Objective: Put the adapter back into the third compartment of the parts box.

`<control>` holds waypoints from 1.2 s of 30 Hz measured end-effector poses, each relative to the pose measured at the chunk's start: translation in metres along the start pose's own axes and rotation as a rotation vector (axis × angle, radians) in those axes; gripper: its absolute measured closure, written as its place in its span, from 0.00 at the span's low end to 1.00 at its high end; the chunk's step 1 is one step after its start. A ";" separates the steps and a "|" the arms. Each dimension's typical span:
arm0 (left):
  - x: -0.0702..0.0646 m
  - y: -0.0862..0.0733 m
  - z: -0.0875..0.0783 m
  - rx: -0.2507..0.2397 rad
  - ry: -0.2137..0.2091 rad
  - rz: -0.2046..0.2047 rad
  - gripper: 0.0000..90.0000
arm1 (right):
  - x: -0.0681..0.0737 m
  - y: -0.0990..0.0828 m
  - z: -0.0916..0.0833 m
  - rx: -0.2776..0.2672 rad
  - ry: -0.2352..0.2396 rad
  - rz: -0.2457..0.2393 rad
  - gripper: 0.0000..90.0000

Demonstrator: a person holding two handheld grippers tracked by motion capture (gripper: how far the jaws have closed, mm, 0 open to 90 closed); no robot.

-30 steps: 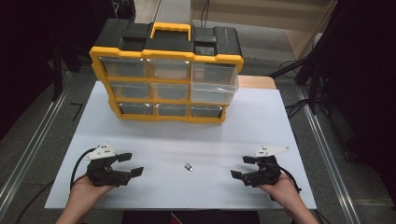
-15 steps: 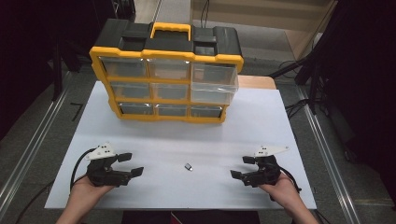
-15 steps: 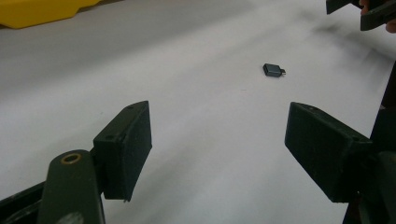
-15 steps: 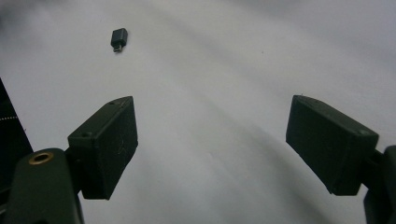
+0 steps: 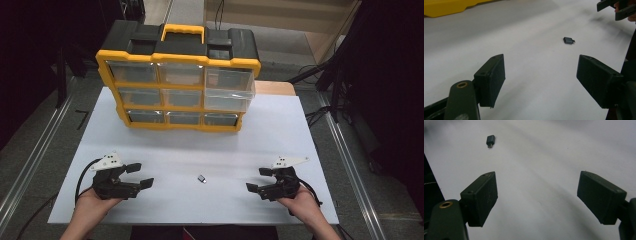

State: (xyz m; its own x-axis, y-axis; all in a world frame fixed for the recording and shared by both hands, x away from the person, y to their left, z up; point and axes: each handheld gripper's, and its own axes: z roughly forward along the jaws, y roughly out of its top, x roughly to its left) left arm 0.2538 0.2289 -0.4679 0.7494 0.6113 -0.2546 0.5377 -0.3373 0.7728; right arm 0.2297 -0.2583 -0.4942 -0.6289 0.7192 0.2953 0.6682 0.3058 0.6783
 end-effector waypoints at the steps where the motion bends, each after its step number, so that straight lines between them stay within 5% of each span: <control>1: 0.000 0.000 0.000 0.003 0.000 0.001 0.27 | 0.000 0.000 0.000 -0.001 0.000 -0.002 0.17; 17: 0.001 0.000 0.001 0.014 0.010 -0.007 0.27 | 0.004 0.024 0.004 -0.043 0.010 -0.002 0.17; 21: 0.001 0.000 0.002 0.015 0.007 -0.006 0.27 | 0.006 0.030 0.005 -0.049 0.033 -0.036 0.17; 27: 0.001 -0.001 0.002 0.019 0.003 -0.012 0.27 | 0.012 0.041 0.012 -0.009 0.056 -0.016 0.22; 36: 0.001 -0.001 0.003 0.022 0.002 -0.011 0.27 | 0.020 0.051 0.023 0.000 0.070 -0.053 0.22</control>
State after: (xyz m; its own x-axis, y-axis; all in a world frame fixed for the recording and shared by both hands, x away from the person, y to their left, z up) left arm 0.2551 0.2275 -0.4703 0.7423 0.6168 -0.2618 0.5545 -0.3461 0.7568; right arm 0.2606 -0.2141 -0.4689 -0.6896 0.6569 0.3049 0.6330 0.3422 0.6944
